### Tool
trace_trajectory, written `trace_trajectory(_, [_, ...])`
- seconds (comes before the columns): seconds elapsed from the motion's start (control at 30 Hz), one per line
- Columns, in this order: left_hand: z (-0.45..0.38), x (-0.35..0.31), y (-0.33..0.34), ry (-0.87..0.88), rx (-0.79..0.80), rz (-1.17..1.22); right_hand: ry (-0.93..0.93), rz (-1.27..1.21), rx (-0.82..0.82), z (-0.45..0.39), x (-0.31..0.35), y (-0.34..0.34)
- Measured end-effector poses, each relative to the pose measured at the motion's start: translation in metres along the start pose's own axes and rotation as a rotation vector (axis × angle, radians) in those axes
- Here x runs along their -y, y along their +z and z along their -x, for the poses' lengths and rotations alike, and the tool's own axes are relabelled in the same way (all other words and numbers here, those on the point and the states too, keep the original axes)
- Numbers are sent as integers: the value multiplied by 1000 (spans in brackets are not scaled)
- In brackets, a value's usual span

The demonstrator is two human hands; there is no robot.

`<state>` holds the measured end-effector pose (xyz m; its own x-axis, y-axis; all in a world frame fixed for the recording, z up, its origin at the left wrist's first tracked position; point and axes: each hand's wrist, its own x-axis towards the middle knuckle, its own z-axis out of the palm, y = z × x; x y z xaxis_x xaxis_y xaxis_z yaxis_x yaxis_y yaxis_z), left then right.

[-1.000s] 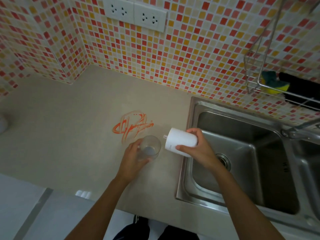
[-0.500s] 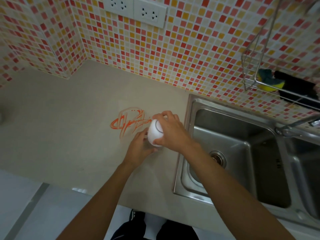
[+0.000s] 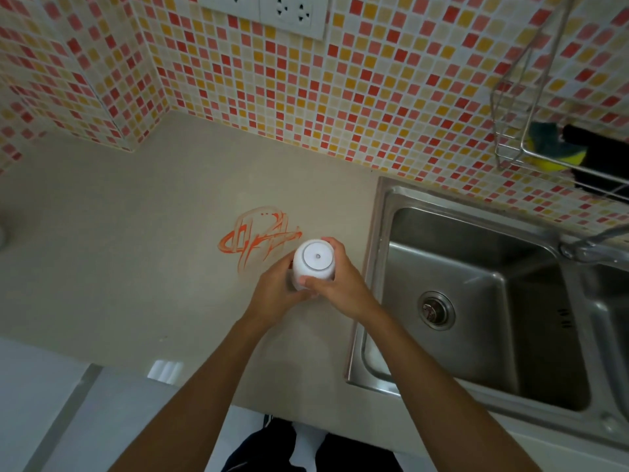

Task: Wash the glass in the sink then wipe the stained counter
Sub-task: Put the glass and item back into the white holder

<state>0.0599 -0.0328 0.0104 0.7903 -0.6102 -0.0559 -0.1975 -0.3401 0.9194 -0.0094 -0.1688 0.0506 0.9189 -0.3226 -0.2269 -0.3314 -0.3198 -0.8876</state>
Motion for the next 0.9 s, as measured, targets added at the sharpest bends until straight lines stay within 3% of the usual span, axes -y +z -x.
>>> trace_trajectory(0.37, [-1, 4, 1, 2, 21, -60, -18, -82, 0, -6, -14, 9])
trace_trajectory(0.57, [0, -1, -12, 73, 143, -151, 38, -72, 16, 1, -5, 1])
trace_trajectory(0.63, [3, -6, -23, 84, 71, -191, -7, 15, -44, 6, 0, -8])
trace_trajectory(0.77, [1, -17, -36, 33, -221, -375, -161, 360, -181, 19, -4, -37])
trace_trajectory(0.9, [-15, -60, -21, 84, -312, -515, -229, 707, -251, 30, -21, -82])
